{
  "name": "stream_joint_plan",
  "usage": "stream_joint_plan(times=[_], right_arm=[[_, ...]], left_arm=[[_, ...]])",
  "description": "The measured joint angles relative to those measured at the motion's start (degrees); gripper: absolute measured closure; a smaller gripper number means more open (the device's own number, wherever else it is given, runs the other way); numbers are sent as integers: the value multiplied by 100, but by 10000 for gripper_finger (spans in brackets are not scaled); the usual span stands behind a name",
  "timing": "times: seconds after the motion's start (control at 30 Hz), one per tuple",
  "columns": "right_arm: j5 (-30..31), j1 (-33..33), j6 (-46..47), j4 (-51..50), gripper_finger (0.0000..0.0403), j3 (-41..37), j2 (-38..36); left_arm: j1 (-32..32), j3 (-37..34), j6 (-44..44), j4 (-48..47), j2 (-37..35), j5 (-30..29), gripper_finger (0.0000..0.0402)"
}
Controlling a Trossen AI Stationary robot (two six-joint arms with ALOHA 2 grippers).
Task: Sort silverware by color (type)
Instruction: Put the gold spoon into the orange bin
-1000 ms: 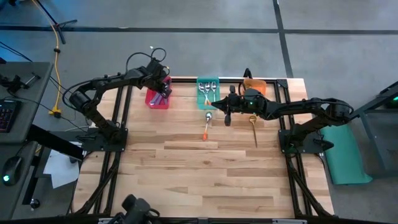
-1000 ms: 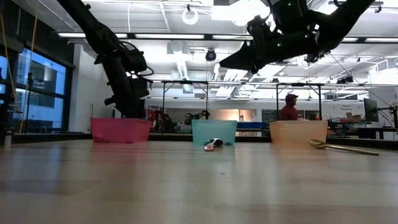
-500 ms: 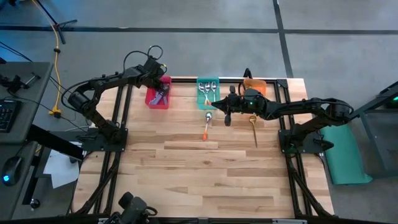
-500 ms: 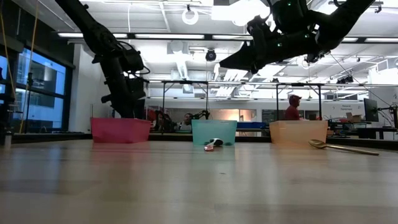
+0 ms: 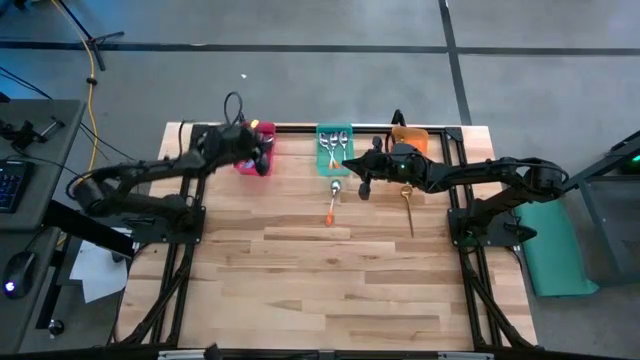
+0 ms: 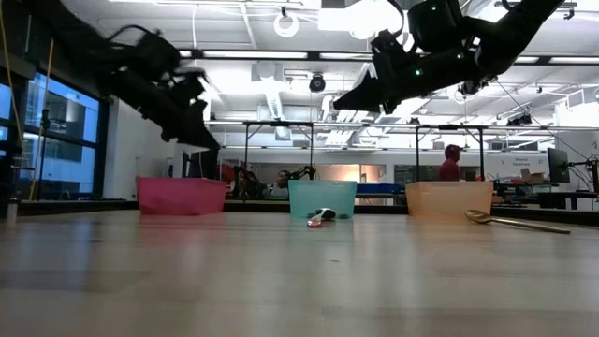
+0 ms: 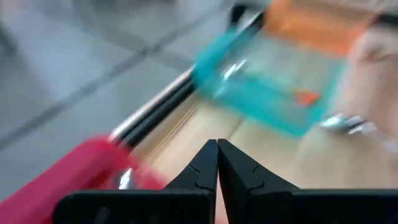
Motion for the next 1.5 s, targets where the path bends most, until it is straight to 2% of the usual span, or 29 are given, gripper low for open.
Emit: stream_joint_plan(times=[0.2,0.3,0.5,0.63,0.8,0.93,1.07,1.23,1.33,1.5], right_arm=[[69,153,182,-215,402,0,0],[555,455,178,-614,402,0,0],[1593,1290,575,-1443,402,0,-2],[2488,1900,1235,-2127,402,0,-2],[3601,2490,2591,-3349,394,0,-2],[4106,2656,4196,-4567,359,0,-2],[4194,2572,5952,-5787,308,0,-2],[4160,2423,7258,-7151,264,0,-2],[3892,2329,7587,-7481,256,0,-2],[3483,2129,7443,-7070,254,-295,-4]], left_arm=[[-956,-1415,-64,2453,-547,3,401],[-1381,-1903,-27,3083,-670,1,401],[-2153,-2611,41,3727,-758,0,401],[-2600,-2627,40,3633,-749,-62,401],[-3009,-2625,228,3656,-708,-67,401],[-3160,-2625,300,3664,-708,-80,401],[-3190,-2625,344,3699,-708,-82,401],[-3190,-2625,344,3695,-708,-108,401],[-3190,-2625,342,3696,-708,-195,401],[-3190,-2625,329,3692,-708,-438,401]])
